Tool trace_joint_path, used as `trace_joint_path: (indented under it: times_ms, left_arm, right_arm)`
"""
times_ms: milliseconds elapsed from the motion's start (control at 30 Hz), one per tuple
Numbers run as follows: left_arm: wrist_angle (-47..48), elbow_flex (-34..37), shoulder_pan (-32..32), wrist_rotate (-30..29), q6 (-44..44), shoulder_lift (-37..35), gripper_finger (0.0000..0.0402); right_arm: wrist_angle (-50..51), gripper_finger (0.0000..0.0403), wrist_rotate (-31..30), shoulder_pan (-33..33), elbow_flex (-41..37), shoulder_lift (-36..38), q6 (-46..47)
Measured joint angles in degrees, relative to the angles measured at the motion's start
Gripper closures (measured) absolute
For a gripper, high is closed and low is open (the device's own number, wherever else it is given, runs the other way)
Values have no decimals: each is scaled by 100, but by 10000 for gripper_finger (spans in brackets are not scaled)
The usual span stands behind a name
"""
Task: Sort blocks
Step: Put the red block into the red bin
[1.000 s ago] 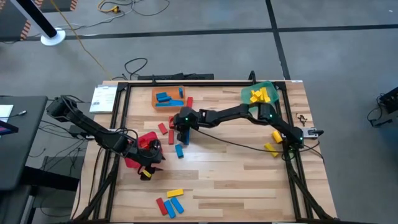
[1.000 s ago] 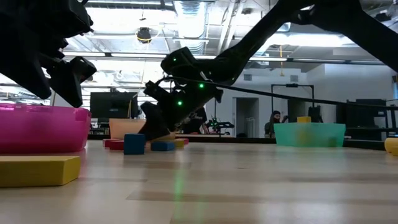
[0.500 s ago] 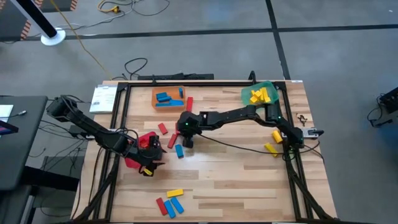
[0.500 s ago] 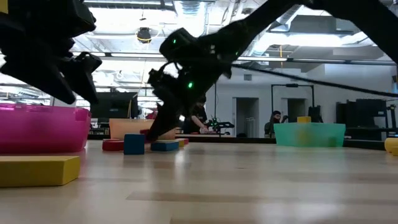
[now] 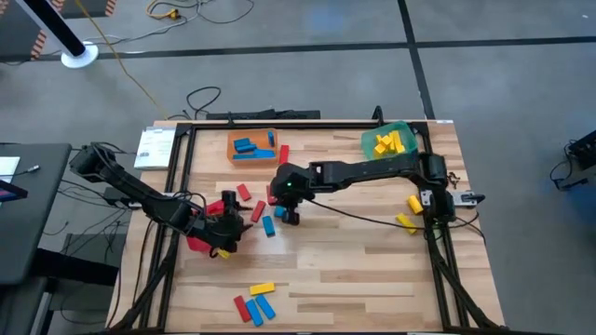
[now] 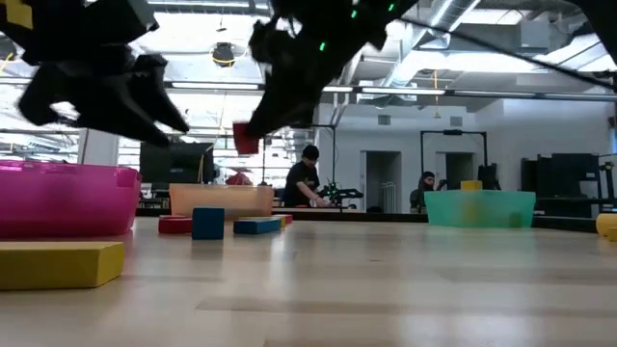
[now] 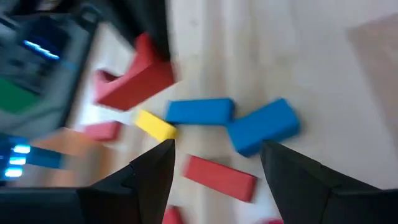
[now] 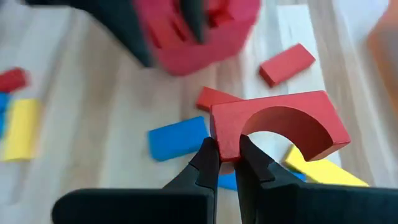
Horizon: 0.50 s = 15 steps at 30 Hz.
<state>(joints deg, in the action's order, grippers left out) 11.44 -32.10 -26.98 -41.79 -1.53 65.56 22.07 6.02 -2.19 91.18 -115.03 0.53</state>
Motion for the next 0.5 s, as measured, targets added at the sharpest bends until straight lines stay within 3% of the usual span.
trace_joint_path:
  times_ms: [267, 500]
  left_arm:
    - [-1026, 0, 2, -1730, -1642, 0, 168]
    - [-2808, 0, 2, -1851, -3973, 17, 168]
  right_arm:
    - [382, 360, 512, 159, 2, 839, 278]
    - [354, 360, 811, 216, 4, 1372, 478]
